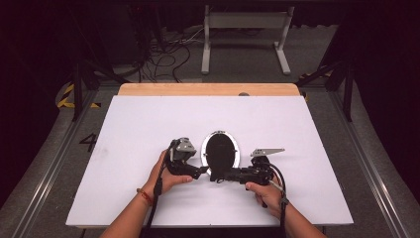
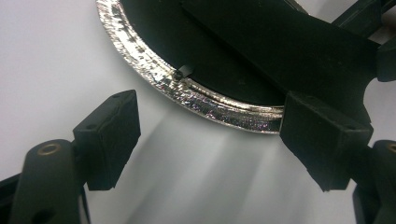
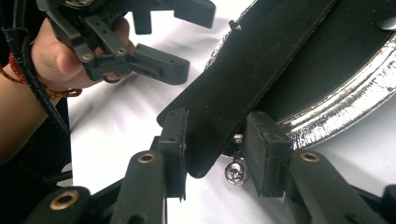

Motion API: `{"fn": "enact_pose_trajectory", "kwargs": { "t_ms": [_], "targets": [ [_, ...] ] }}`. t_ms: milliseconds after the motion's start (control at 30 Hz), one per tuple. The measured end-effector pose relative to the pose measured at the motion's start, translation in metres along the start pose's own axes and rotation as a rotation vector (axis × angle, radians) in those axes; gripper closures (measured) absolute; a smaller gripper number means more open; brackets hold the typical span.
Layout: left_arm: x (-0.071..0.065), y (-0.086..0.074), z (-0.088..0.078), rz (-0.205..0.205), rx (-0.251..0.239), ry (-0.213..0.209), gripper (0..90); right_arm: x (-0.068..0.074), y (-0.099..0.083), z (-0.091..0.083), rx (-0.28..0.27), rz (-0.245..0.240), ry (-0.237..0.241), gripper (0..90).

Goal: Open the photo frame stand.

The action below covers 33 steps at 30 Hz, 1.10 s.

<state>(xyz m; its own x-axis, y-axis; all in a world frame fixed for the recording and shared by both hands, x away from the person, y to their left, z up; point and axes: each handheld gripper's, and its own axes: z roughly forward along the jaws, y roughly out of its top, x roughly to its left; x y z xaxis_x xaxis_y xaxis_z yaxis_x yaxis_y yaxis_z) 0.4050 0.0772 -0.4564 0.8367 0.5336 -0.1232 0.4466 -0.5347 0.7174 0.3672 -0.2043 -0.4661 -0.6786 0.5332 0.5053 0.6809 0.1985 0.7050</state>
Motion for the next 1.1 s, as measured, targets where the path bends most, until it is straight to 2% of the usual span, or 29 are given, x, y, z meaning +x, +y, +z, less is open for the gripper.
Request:
{"fn": "enact_pose_trajectory", "kwargs": {
  "t_ms": [100, 133, 200, 400, 467, 633, 733, 767, 1000, 1033, 1100],
  "targets": [
    [0.001, -0.001, 0.004, -0.008, 0.013, -0.013, 20.6, 0.001, 0.0, 0.0, 0.0, -0.017, -0.006, 62.7],
    [0.002, -0.002, 0.005, -0.027, 0.015, -0.02, 19.8, 0.003, 0.0, 0.0, 0.0, -0.028, -0.011, 62.7],
    [0.004, -0.002, 0.006, -0.038, 0.018, -0.035, 19.9, 0.003, 0.0, 0.0, -0.001, -0.036, -0.012, 62.8],
    [0.006, -0.002, 0.007, -0.036, 0.005, -0.05, 19.6, 0.008, 0.0, 0.0, -0.008, -0.096, -0.023, 62.9],
    [0.008, -0.002, 0.007, -0.043, -0.003, -0.067, 20.0, 0.009, 0.0, 0.0, -0.008, -0.108, -0.024, 62.9],
    [0.01, -0.003, 0.007, -0.034, -0.01, -0.079, 22.2, 0.01, -0.001, -0.001, -0.016, -0.14, -0.018, 63.0],
    [0.011, -0.004, 0.006, -0.03, -0.014, -0.092, 23.7, 0.012, -0.001, -0.001, -0.019, -0.176, -0.018, 63.0],
    [0.012, -0.004, 0.005, -0.02, -0.018, -0.111, 26.9, 0.012, -0.001, -0.001, -0.02, -0.18, -0.018, 63.0],
    [0.013, -0.003, 0.001, 0.004, -0.035, -0.102, 31.1, 0.014, -0.001, -0.002, -0.013, -0.214, -0.016, 63.0],
    [0.013, -0.004, 0.0, -0.01, -0.044, -0.106, 31.2, 0.015, -0.001, -0.002, -0.013, -0.221, -0.016, 63.0],
    [0.014, -0.004, 0.0, -0.005, -0.052, -0.11, 31.0, 0.016, -0.001, -0.002, -0.016, -0.233, -0.013, 63.1]
  ]
}}
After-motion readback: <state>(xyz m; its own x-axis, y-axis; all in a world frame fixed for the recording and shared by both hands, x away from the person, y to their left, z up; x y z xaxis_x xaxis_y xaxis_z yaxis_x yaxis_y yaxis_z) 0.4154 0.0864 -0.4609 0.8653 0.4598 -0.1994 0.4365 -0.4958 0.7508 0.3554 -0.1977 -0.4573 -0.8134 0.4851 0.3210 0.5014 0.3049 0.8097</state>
